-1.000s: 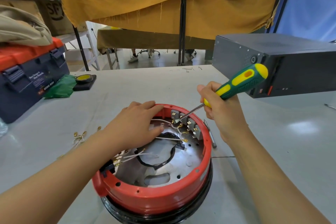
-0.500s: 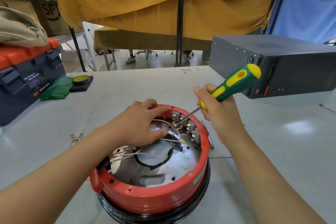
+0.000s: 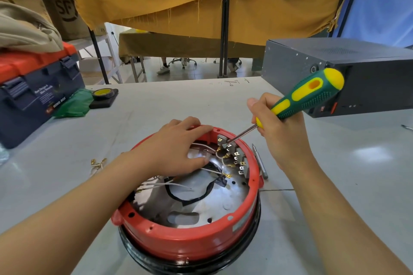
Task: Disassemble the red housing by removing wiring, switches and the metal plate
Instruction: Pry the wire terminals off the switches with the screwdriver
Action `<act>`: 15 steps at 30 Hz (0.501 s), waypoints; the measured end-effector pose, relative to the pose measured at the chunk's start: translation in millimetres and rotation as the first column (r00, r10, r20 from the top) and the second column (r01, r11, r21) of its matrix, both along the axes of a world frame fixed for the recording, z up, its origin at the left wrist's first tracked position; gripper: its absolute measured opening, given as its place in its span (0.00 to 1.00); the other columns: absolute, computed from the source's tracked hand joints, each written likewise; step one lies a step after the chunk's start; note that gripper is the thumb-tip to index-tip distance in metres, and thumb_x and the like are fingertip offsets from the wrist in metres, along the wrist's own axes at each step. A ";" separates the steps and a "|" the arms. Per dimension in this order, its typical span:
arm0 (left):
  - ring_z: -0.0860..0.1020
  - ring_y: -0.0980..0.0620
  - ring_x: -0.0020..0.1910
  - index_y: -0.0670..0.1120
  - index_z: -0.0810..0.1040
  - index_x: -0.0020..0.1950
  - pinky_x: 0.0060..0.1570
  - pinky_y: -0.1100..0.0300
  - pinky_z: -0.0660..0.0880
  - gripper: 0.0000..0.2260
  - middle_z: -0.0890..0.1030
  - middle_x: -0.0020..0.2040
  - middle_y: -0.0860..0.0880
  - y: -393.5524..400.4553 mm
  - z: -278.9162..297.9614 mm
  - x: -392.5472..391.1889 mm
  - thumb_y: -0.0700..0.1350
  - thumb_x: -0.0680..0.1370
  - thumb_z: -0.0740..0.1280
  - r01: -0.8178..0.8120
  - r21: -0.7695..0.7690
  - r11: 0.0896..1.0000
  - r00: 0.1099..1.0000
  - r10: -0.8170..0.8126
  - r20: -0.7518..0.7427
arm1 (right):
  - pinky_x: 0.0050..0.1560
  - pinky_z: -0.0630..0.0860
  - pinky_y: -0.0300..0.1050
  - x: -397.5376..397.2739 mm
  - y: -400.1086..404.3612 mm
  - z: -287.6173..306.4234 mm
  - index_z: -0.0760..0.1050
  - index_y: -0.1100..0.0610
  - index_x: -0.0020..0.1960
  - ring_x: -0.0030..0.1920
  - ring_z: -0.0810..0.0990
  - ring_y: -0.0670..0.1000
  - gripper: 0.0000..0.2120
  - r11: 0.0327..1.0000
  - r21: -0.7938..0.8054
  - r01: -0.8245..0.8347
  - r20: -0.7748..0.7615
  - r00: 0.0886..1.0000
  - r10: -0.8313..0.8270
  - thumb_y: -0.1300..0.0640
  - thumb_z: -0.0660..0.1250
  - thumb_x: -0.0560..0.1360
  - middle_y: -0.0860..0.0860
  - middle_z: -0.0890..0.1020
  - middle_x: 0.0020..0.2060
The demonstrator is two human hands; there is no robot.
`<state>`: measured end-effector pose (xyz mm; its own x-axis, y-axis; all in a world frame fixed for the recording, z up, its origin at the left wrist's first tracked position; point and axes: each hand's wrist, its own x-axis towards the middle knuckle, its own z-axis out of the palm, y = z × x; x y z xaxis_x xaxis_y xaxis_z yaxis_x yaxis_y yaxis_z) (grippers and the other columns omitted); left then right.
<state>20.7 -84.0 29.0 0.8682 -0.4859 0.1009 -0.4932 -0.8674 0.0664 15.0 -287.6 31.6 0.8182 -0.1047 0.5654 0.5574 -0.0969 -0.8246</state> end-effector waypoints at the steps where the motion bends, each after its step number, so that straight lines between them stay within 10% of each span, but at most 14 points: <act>1: 0.65 0.47 0.67 0.59 0.56 0.75 0.66 0.57 0.61 0.30 0.62 0.71 0.54 -0.8 0.4 0.5 0.60 0.75 0.62 0.009 -0.005 1.000 1.000 -0.009 -0.008 | 0.29 0.62 0.29 -0.7 0.1 0.5 0.61 0.61 0.29 0.24 0.65 0.43 0.20 1.000 -0.017 0.010 0.021 1.000 -0.010 0.53 0.65 0.72 0.45 0.63 0.22; 15: 0.63 0.48 0.67 0.62 0.59 0.73 0.67 0.50 0.62 0.27 0.62 0.71 0.55 -3.1 -9.8 3.2 0.62 0.75 0.61 0.015 -0.069 0.997 0.999 -0.012 0.050 | 0.31 0.63 0.28 -9.1 3.5 2.9 0.64 0.62 0.31 0.28 0.67 0.43 0.13 0.959 -0.274 0.075 0.164 0.986 -0.030 0.60 0.61 0.72 0.51 0.66 0.25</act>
